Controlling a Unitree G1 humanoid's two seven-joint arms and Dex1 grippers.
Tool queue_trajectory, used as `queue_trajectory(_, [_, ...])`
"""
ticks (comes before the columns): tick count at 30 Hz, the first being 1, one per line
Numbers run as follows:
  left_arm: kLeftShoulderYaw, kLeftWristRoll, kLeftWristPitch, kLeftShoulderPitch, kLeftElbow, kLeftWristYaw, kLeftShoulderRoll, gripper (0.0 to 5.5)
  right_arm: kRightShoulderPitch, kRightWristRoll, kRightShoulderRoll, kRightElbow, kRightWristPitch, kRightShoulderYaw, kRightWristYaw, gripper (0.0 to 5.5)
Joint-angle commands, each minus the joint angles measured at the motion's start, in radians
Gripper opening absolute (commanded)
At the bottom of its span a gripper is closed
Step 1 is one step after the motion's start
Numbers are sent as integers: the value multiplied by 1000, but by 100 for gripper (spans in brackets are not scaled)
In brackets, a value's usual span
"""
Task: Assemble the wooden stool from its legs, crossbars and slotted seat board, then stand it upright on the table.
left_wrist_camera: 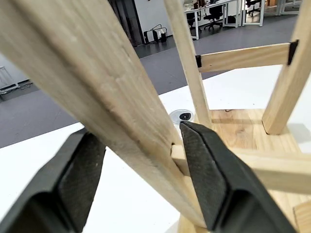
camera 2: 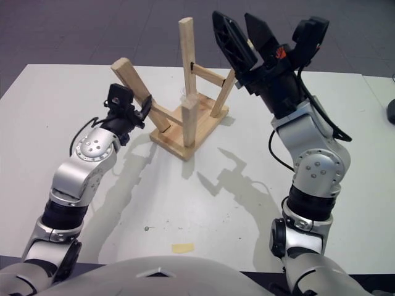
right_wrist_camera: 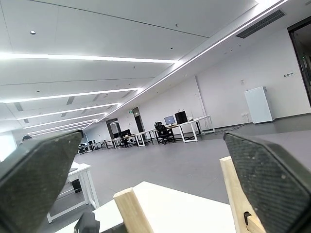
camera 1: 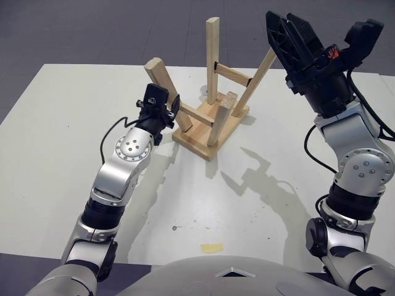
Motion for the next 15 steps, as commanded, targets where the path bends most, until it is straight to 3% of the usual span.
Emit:
queue_trajectory(1, [84, -43, 46, -98, -64, -31, -43, 342, -10, 5, 6, -11, -5, 6, -8, 540])
queue_trajectory(7, [173, -35, 81, -194, -71, -71, -29, 442, -9, -1, 16, -12, -15, 18, -7, 540])
queue_trajectory(12, [239, -17, 8, -382, 62, -137, 9, 533, -28, -2, 29, -17, -25, 27, -15, 540])
queue_trajectory(15, [258, -17, -55, -491, 189, -196, 19, 539, -62, 3, 42, -12, -36, 34, -25, 540])
